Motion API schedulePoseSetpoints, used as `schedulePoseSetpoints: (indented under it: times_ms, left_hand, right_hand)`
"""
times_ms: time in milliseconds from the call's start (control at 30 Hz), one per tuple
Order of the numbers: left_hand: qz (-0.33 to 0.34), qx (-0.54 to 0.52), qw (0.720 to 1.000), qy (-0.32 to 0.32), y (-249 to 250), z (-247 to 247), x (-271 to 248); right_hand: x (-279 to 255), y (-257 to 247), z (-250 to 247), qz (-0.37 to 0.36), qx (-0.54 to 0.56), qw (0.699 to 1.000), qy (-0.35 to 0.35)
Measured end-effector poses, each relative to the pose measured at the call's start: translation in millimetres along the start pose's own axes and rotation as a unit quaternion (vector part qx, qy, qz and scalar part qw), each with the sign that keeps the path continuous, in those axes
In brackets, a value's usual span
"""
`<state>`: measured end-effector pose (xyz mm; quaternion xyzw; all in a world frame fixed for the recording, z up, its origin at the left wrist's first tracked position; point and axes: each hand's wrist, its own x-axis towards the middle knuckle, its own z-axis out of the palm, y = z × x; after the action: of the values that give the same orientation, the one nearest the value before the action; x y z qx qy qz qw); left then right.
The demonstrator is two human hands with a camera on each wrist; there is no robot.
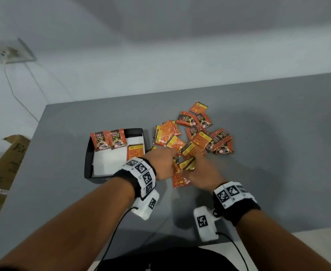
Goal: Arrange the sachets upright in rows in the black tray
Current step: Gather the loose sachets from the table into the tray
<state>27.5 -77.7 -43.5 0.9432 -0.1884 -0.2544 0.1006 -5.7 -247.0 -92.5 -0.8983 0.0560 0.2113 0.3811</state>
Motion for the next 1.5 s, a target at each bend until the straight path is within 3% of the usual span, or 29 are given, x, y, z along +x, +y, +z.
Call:
schedulePoseSetpoints:
  times_ms: [267, 500, 700, 867, 1133, 1400, 1500]
  left_hand:
    - [-0.012, 0.083, 0.996, -0.036, 4.9, 11.5, 9.7]
    - [-0.039, 0.116, 0.992, -0.026, 2.5, 23.4, 8.0]
    - [-0.074, 0.098, 0.992, -0.008, 6.5, 33.4, 8.2]
    - [-0.035, 0.096, 0.994, -0.025, 12.7, 44.7, 1.5]
    - [0.024, 0.101, 0.994, 0.027, 7.9, 49.6, 5.0]
    - [0.054, 0.094, 0.994, 0.026, 9.1, 51.8, 5.4]
    - [0.051, 0.104, 0.993, 0.033, 12.2, 50.4, 5.0]
  right_hand:
    - [-1.7, -12.0, 34.6, 0.025, -0.140, 0.989, 0.036]
    - [2.4, 3.1, 16.0, -0.025, -0.070, 0.997, 0.034]
    - [34.0, -5.2, -28.8, -0.021, -0.074, 0.990, 0.116]
    - [53.4, -5.3, -20.9, -0.003, -0.177, 0.979, 0.106]
    - [56.6, 2.4, -6.7, -0.052, -0.251, 0.950, 0.181]
    - [51.7, 10.4, -10.3, -0.076, -0.203, 0.962, 0.167]
    - [50.1, 9.2, -17.5, -0.053, -0.111, 0.981, 0.148]
